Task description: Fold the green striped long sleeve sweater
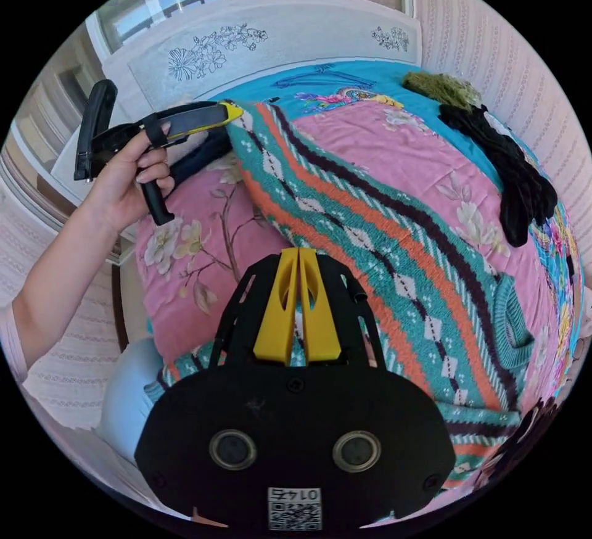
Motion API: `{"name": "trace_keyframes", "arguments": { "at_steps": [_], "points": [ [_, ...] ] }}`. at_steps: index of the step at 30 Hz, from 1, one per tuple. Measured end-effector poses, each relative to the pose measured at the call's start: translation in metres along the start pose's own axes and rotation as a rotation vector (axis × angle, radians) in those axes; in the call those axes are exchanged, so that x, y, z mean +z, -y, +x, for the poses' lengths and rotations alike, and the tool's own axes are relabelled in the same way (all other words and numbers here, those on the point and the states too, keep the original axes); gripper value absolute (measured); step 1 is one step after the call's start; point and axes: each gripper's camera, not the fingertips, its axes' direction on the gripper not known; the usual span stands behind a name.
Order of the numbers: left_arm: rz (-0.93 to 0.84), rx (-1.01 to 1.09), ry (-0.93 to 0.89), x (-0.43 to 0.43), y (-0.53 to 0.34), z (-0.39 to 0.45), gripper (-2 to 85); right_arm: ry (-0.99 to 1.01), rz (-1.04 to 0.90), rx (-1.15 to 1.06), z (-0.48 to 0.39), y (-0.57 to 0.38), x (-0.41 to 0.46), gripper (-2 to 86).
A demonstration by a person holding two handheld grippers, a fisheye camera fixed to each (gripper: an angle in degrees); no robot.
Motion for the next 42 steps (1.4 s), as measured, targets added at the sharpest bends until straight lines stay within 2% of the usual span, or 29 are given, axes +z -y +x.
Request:
{"name": "trace_keyframes", "arguments": {
  "at_steps": [4,7,9,13,17,18,22,26,28,30,32,34,39,42],
  "points": [
    [0.082,0.294,-0.187,-0.024,-0.001,0.1,0.7,0.08,0.139,0.135,0.031,-0.043,-0.052,-0.4],
    [0.09,0.506,-0.373,-0.033,-0.024,0.178,0.8,0.114,0.192,0.151,0.044,-0.083,-0.093,-0.2],
    [0.039,0.621,-0.456,-0.027,-0.046,0.224,1.1,0.136,0.223,0.178,0.056,-0.114,-0.122,0.0],
    [-0.179,0.816,-0.51,0.015,-0.123,0.301,2.3,0.071,0.299,0.427,0.114,-0.21,-0.183,1.1],
    [-0.471,0.866,-0.438,0.081,-0.202,0.318,3.5,0.013,0.286,0.769,0.179,-0.313,-0.208,3.6],
    [-0.499,0.85,-0.429,0.087,-0.208,0.316,3.5,0.025,0.28,0.804,0.185,-0.324,-0.211,4.1],
    [-0.508,0.729,-0.51,0.086,-0.204,0.306,4.7,0.053,0.348,0.901,0.206,-0.368,-0.238,7.3],
    [-0.466,0.679,-0.586,0.059,-0.18,0.296,5.0,0.173,0.459,0.952,0.222,-0.378,-0.257,8.7],
    [-0.446,0.656,-0.532,0.053,-0.167,0.282,5.0,0.198,0.566,1.018,0.227,-0.391,-0.269,8.6],
    [-0.391,0.636,-0.371,0.054,-0.153,0.263,5.1,0.252,0.649,1.057,0.231,-0.405,-0.275,8.7],
    [-0.347,0.612,-0.1,0.068,-0.134,0.241,5.6,0.267,0.54,1.079,0.238,-0.406,-0.267,10.2],
    [-0.358,0.566,0.002,0.085,-0.123,0.227,7.0,0.255,0.408,1.086,0.241,-0.399,-0.256,10.7],
    [-0.505,0.44,0.039,0.136,-0.111,0.211,9.9,0.179,0.302,1.091,0.239,-0.384,-0.265,6.5],
    [-0.5,0.455,0.034,0.139,-0.101,0.212,6.1,0.167,0.294,0.99,0.234,-0.373,-0.288,3.4]
  ]
}}
